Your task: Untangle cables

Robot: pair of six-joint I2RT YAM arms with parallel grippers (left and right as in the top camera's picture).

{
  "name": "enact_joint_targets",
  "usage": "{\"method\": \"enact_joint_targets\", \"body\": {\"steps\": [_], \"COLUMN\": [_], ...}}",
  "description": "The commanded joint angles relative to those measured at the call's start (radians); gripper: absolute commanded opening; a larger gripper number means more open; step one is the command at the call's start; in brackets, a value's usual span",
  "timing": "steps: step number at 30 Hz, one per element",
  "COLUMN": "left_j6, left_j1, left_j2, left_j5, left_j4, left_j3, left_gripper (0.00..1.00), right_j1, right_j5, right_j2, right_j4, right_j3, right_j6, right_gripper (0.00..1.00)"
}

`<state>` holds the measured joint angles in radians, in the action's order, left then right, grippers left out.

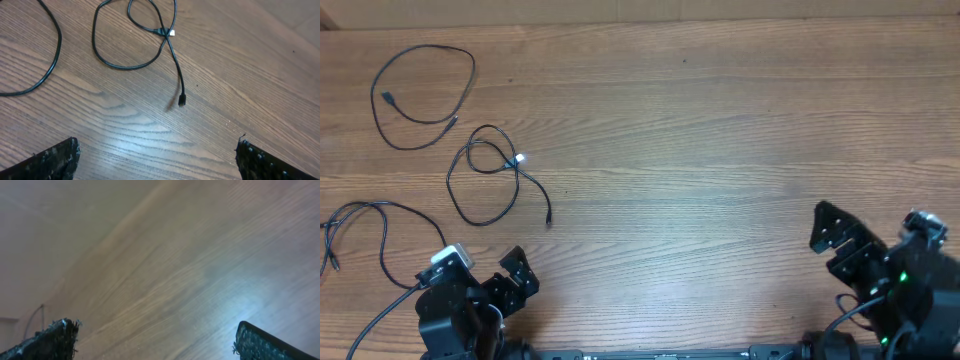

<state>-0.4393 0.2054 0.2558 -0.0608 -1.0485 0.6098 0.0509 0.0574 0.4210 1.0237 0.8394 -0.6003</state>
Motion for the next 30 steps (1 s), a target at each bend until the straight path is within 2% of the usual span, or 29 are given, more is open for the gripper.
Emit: {"method": "enact_joint_targets", "body": {"steps": [1, 7, 12, 17, 25, 30], "left_j6": [-0.006, -0.006, -0.006, -0.006, -0.006, -0.006], "left_j1": [0.006, 0.006, 0.006, 0.006, 0.006, 0.006], "left_j2": [0.005, 0.005, 0.005, 0.005, 0.005, 0.005], "left_j5": [-0.01, -0.01, -0.01, -0.01, -0.01, -0.01], "left_j4": [0.002, 0.002, 0.002, 0.002, 0.002, 0.002], "left_j3": [-0.003, -0.003, -0.003, -0.003, -0.003, -0.003], "left_gripper": [1.0, 1.0, 0.99, 1.0, 0.99, 1.0], "right_j1": [-0.001, -0.001, -0.001, -0.001, 0.002, 0.002], "right_j5": [0.046, 0.054, 0.105, 0.137, 0.174, 0.185], "right_j2": [-0.098, -0.24, -0.338, -0.402, -0.418, -0.418], "right_j4": [-0.101, -0.258, -0.45, -0.585, -0.684, -0.828], "right_j3": [-0.116, -0.297, -0.443, -0.546, -0.632, -0.693], "right_j6": [0.033, 0.034, 0.114, 0.116, 0.116, 0.152], "right_gripper": [1.0, 1.0, 1.0, 1.0, 1.0, 1.0]}}
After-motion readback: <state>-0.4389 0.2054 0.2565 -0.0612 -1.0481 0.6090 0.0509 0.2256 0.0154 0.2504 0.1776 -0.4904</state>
